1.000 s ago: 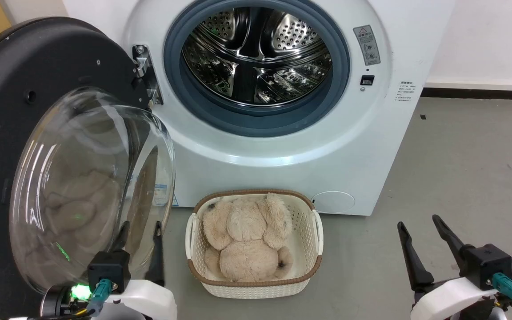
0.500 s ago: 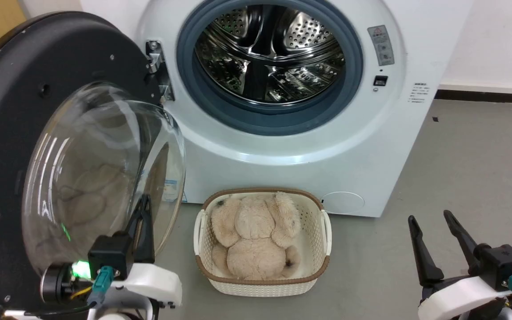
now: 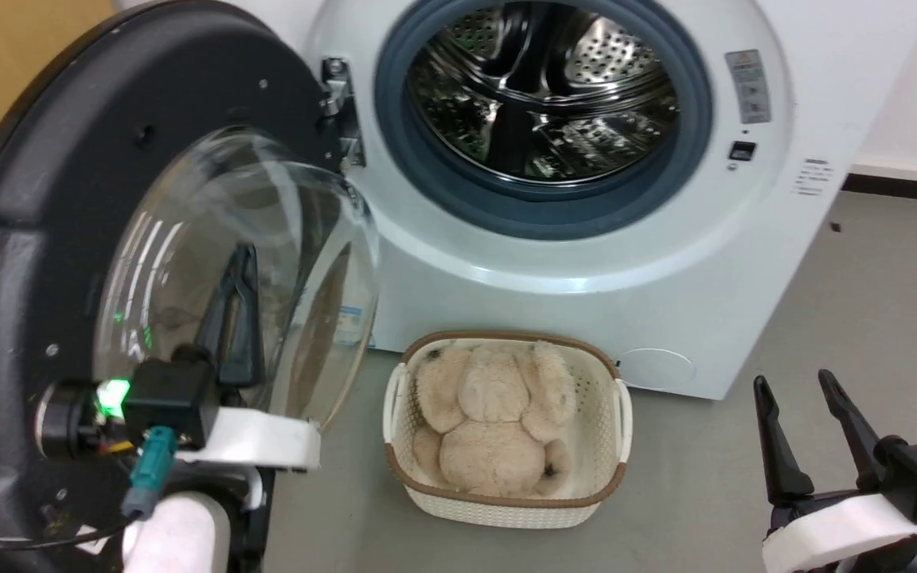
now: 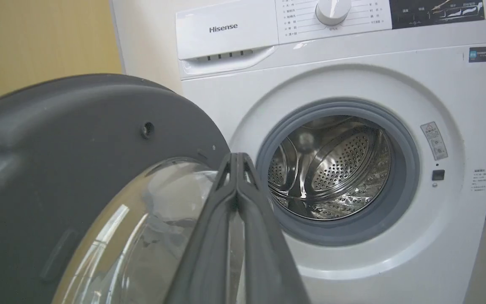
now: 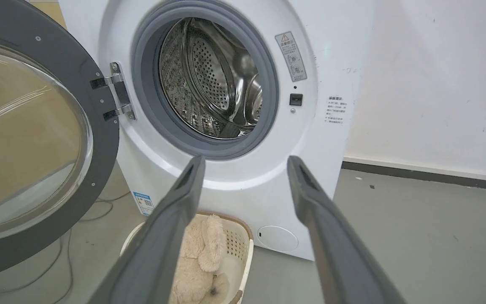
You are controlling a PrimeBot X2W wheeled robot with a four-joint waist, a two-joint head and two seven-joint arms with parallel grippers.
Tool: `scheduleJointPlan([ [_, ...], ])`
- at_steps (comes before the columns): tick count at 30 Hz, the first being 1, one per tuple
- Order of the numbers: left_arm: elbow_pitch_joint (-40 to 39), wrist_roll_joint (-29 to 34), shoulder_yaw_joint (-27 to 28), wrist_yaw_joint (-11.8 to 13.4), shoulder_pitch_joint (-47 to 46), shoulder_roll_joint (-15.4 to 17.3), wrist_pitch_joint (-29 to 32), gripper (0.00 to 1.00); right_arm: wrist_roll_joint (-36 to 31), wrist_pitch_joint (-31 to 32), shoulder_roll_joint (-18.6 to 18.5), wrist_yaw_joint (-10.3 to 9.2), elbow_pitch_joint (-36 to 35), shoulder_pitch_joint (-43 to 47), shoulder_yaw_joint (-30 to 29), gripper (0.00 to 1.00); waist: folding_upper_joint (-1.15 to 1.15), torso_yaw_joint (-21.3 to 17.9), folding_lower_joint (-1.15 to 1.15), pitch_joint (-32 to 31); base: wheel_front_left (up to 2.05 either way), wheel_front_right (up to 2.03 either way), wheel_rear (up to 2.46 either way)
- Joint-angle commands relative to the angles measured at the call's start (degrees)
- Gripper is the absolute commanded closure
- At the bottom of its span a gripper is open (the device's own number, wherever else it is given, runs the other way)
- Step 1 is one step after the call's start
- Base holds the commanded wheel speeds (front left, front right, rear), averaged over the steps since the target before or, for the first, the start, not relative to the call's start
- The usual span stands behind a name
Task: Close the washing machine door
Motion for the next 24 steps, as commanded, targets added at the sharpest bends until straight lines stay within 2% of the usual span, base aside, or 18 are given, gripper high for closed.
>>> scheduleJointPlan([
  [1,-0.8,0.0,-0.2,0.5,-1.5,0.4,-0.5,1.0,0.5,-0.5,0.1,0.02,-0.5,-0.1,-0.2,0.0,0.0,0.7,0.0,0.1,0.0,0.0,0.0],
  [9,-4.8,-1.3,1.1,0.4,-6.1,1.5,-1.4,1.0,1.3,-1.4,0.1,0.02,-0.7,-0.2,-1.1,0.0,0.0,4.2,0.0,0.7,0.0,0.0,0.0],
  [15,-7.0,-3.3,4.1,-0.4,-9.2,2.1,-2.2,1.0,1.8,-2.1,0.1,0.02,-0.9,-0.4,-1.6,0.0,0.0,6.8,0.0,1.3,0.0,0.0,0.0],
  [20,-8.0,-6.2,8.4,-1.9,-11.0,1.7,-2.8,1.0,2.2,-2.7,0.1,0.02,-1.0,-0.5,-2.2,0.0,0.0,8.8,0.0,1.8,0.0,0.0,0.0],
  [24,-8.1,-9.6,12.6,-4.4,-11.8,0.7,-3.2,1.0,2.5,-3.2,0.1,0.03,-1.2,-0.5,-2.7,0.0,0.0,10.3,0.0,2.2,0.0,0.0,0.0],
])
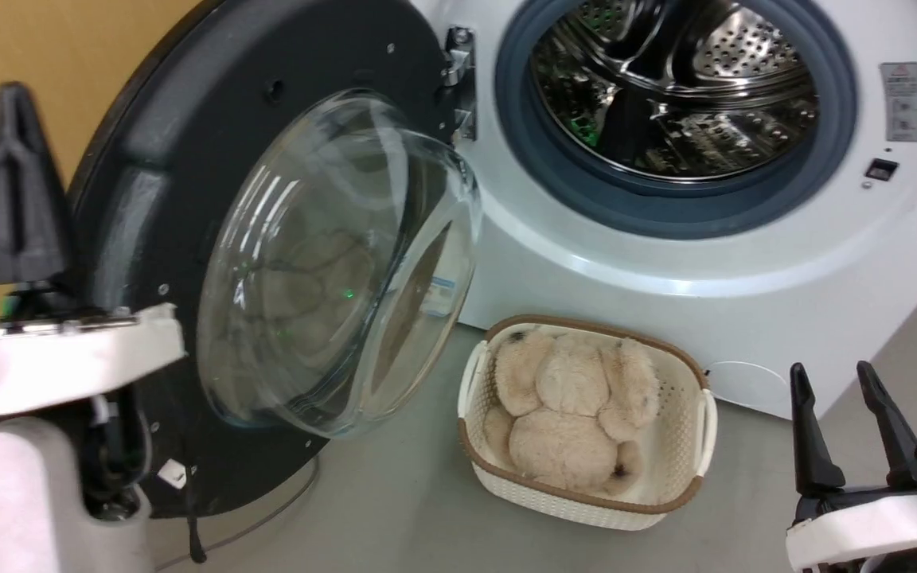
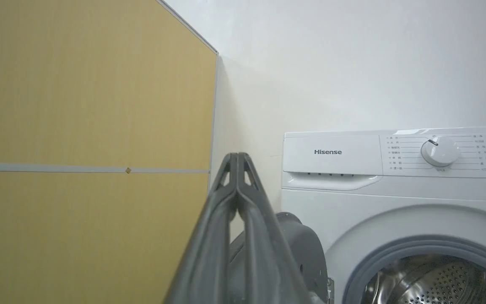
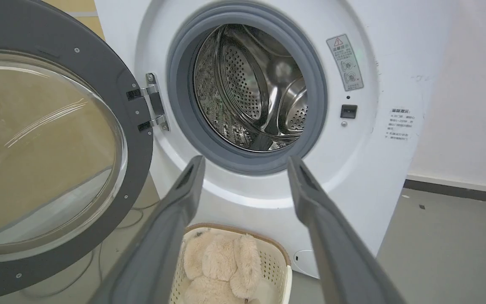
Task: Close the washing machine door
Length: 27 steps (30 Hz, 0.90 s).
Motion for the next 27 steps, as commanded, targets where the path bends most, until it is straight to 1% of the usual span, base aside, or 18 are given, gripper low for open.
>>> scheduleJointPlan([
  [1,-0.1,-1.3,1.3,-0.8,-1.4,-0.5,-0.4,1.0,0.5,-0.6,0.1,0.03,-0.4,-0.5,-0.3,0.0,0.0,0.7,0.0,0.3,0.0,0.0,0.0],
  [6,2.2,-7.8,8.1,-3.6,-2.0,-2.4,-1.0,1.0,0.9,-1.2,0.1,0.03,-0.6,-0.7,-0.8,0.0,0.0,2.2,0.0,0.7,0.0,0.0,0.0],
  [13,7.4,-17.6,15.3,-5.1,-2.2,-3.0,-1.9,1.0,1.2,-2.1,0.2,0.03,-0.9,-0.8,-1.3,0.0,0.0,4.1,0.0,1.4,0.0,0.0,0.0],
  [15,8.9,-19.9,16.4,-5.3,-1.8,-2.7,-2.1,1.0,1.2,-2.3,0.2,0.03,-1.0,-0.8,-1.5,0.0,0.0,4.6,0.0,1.6,0.0,0.0,0.0],
  [20,14.0,-29.6,18.6,-5.6,-1.1,-2.4,-2.2,1.0,1.4,-2.9,0.2,0.03,-1.3,-0.8,-2.2,0.0,0.0,5.8,0.0,2.1,0.0,0.0,0.0],
  [24,18.0,-37.2,19.9,-5.9,-0.5,-1.2,-1.2,1.0,1.5,-3.4,0.2,0.03,-1.6,-0.9,-2.6,0.0,0.0,6.7,0.0,2.8,0.0,0.0,0.0],
  [27,21.0,-41.5,20.1,-6.1,0.4,0.0,-0.4,1.0,1.5,-3.7,0.2,0.04,-1.8,-1.1,-2.8,0.0,0.0,7.2,0.0,3.4,0.0,0.0,0.0],
])
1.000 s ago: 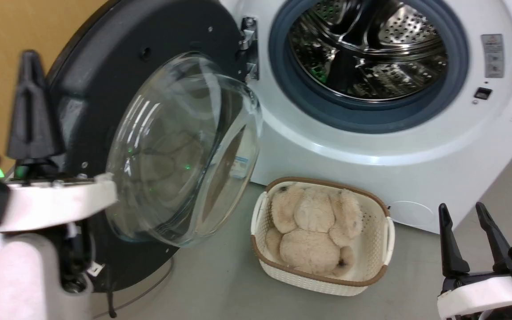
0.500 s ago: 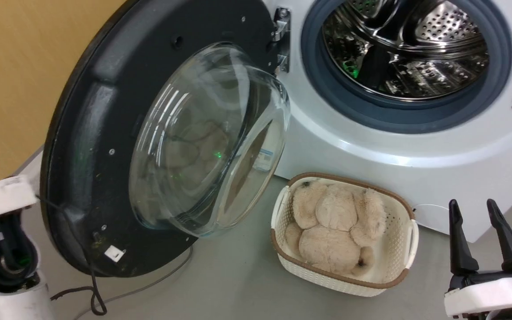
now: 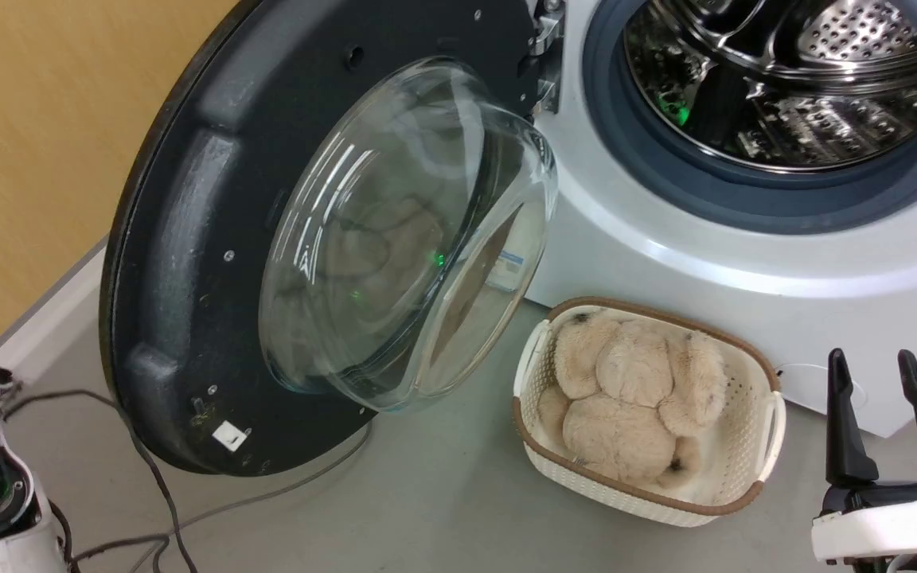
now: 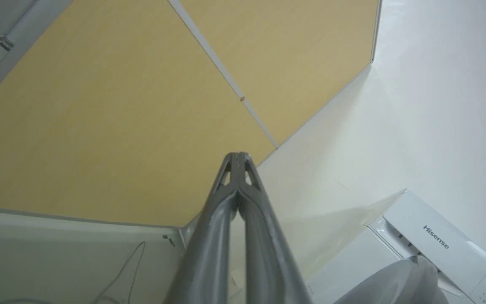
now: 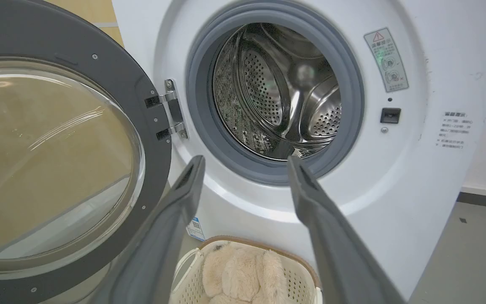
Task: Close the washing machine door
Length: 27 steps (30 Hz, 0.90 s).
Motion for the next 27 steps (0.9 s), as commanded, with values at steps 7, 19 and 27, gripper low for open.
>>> scheduleJointPlan([
  [7,7.2,-11.9,-0.3,-0.9,1.6,1.6,4.2,1.0,0.7,-1.2,0.2,0.04,-0.7,-1.4,-0.6,0.0,0.0,1.4,0.0,1.3,0.0,0.0,0.0],
  [19,16.0,-30.0,-3.8,-1.6,2.8,1.8,17.6,1.0,1.2,-2.7,0.2,0.04,-1.5,-2.2,-1.3,0.0,0.0,3.0,0.0,3.5,0.0,0.0,0.0],
  [27,16.2,-38.4,-7.1,-2.1,5.5,0.7,26.7,1.0,1.7,-3.6,0.2,0.04,-1.7,-2.6,-1.8,0.0,0.0,4.3,0.0,4.5,0.0,0.0,0.0],
])
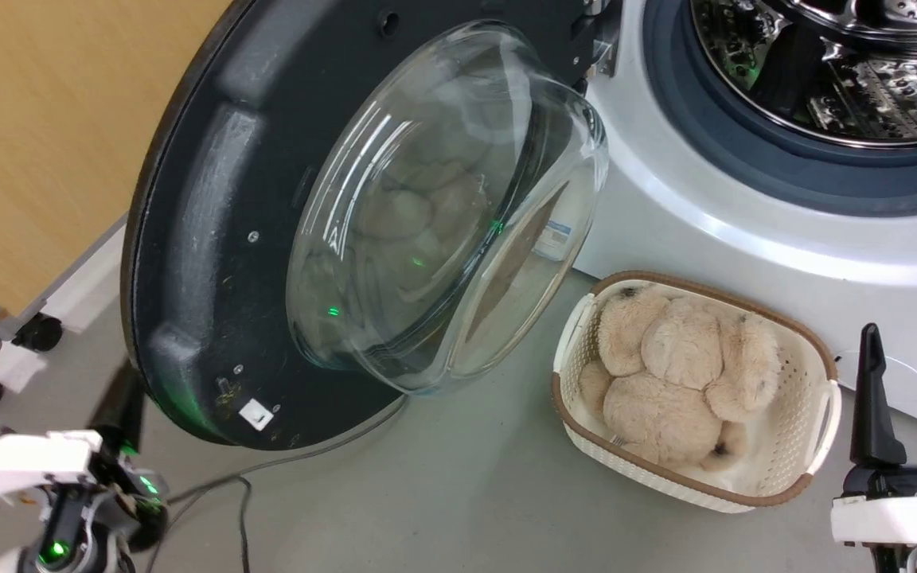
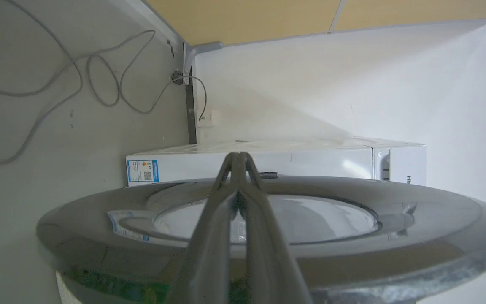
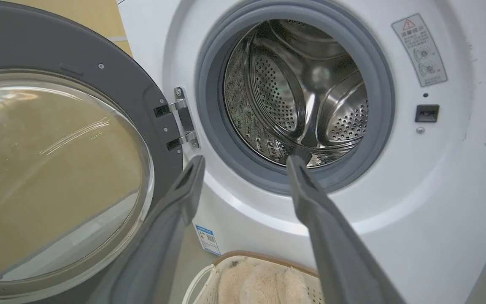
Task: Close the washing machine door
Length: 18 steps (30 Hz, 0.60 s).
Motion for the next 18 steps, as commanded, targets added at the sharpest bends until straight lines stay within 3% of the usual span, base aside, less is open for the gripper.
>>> scheduleJointPlan([
  [1,0.1,-1.5,0.0,-0.5,0.8,-0.2,0.7,1.0,0.7,-0.5,0.2,0.05,-0.4,-1.2,-0.2,0.0,0.0,0.2,0.0,0.1,0.0,0.0,0.0],
  [18,-12.3,-2.1,-10.4,-0.5,11.7,-2.5,13.2,1.0,1.4,-0.5,0.2,0.05,0.1,-0.9,-0.6,0.0,0.0,0.4,0.0,-1.1,0.0,0.0,0.0],
])
